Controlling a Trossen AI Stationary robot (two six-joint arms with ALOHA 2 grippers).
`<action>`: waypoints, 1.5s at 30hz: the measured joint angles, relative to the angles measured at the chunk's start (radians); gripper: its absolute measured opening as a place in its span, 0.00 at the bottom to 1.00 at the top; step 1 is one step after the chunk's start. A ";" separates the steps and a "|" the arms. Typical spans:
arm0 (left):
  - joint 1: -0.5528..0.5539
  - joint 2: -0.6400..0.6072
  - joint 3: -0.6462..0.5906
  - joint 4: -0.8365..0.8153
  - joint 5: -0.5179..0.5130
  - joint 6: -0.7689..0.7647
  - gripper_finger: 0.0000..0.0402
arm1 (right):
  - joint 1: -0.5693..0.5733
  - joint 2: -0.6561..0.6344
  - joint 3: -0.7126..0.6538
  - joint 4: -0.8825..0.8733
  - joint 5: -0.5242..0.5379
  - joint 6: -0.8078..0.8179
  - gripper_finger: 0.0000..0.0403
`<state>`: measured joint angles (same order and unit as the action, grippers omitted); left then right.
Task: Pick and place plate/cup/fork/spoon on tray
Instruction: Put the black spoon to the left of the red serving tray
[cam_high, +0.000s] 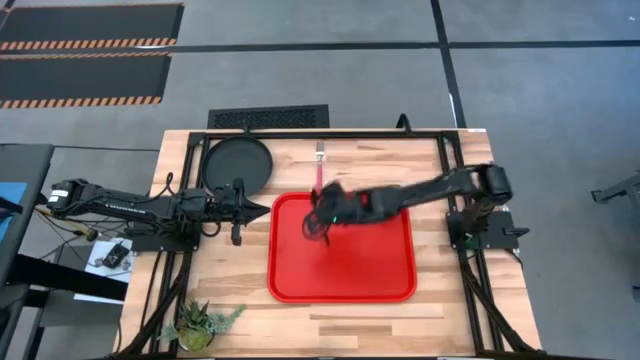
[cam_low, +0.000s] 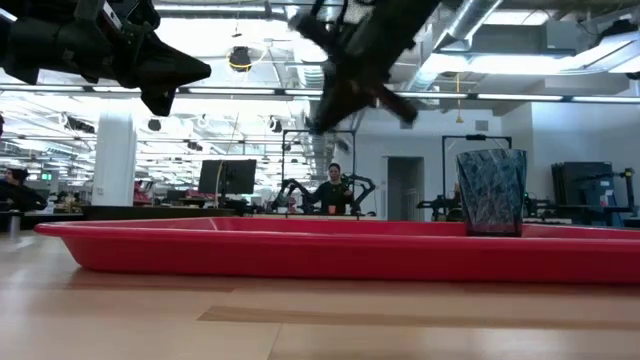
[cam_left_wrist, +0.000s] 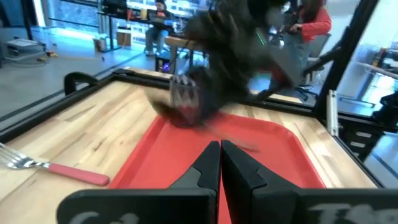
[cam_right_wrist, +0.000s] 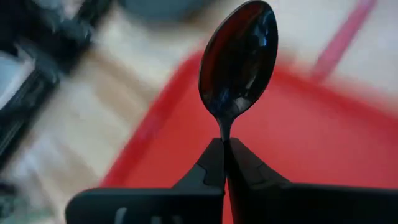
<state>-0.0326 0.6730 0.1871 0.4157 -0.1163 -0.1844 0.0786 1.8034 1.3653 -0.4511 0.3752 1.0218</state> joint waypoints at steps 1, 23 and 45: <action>0.000 0.000 0.000 0.005 -0.006 0.001 0.00 | 0.014 0.025 -0.002 0.011 -0.001 0.007 0.03; -0.003 -0.027 0.000 -0.040 -0.054 -0.016 0.00 | -0.024 0.412 0.320 -0.222 -0.097 0.134 0.06; -0.003 -0.025 0.000 -0.092 -0.041 0.008 0.00 | 0.007 0.294 0.340 -0.389 -0.002 -0.205 0.15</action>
<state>-0.0360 0.6479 0.1875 0.3241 -0.1575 -0.1764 0.0859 2.0971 1.7058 -0.8400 0.3734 0.8172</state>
